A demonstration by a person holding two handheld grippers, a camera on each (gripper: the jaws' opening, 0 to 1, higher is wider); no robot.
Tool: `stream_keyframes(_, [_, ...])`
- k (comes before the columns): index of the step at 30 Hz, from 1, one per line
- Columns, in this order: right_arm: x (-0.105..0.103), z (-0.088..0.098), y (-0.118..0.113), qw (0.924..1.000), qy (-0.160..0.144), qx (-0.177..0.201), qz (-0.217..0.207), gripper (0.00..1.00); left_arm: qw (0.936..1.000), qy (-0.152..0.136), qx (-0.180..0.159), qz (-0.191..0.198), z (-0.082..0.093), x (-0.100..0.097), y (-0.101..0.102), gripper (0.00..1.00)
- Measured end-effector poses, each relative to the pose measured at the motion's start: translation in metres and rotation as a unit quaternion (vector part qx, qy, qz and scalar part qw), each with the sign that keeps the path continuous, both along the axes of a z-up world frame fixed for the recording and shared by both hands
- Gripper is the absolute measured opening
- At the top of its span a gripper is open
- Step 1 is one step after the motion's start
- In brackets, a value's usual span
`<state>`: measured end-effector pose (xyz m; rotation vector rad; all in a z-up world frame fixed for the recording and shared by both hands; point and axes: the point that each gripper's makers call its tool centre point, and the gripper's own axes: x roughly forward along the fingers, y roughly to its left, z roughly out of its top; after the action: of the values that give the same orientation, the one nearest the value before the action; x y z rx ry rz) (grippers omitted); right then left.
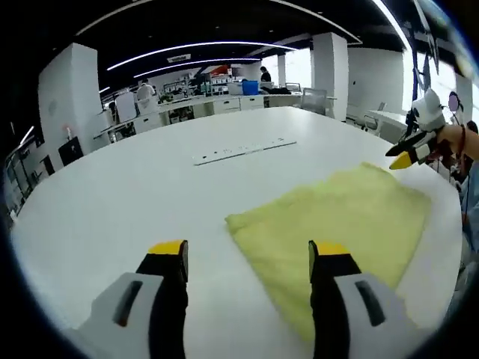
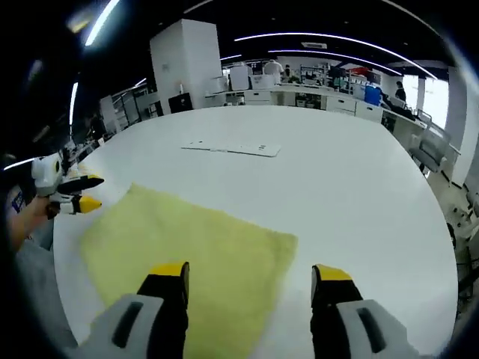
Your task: Fold the garment on the visible template until the final outline fits inside the template.
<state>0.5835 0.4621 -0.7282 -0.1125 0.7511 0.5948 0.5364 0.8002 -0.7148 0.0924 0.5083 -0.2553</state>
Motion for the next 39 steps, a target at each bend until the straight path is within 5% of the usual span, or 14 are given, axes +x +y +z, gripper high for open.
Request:
stream_keyframes(9, [-0.037,0.011,-0.001,0.9998,0.008,0.003,0.019,0.75,0.9995,0.011,-0.028,-0.006,0.000,-0.039,0.001,0.67])
stream_keyframes(17, [-0.066,0.020,-0.007,0.9999,0.000,0.009,0.008,0.67,0.9996,0.015,-0.021,-0.014,0.000,-0.072,-0.008,0.54])
stream_keyframes(28, [-0.109,0.007,-0.011,0.9998,0.014,0.009,0.015,0.60,0.9992,0.022,-0.032,-0.012,-0.005,-0.096,-0.020,0.44])
stream_keyframes(34, [-0.122,-0.003,-0.019,0.9997,0.024,0.010,-0.003,0.52,0.9986,0.036,-0.038,-0.011,-0.012,-0.104,-0.026,0.40])
stream_keyframes(39, [-0.130,-0.014,-0.028,0.9995,0.025,-0.010,-0.016,0.32,0.9978,0.050,-0.044,0.004,-0.023,-0.109,-0.030,0.38])
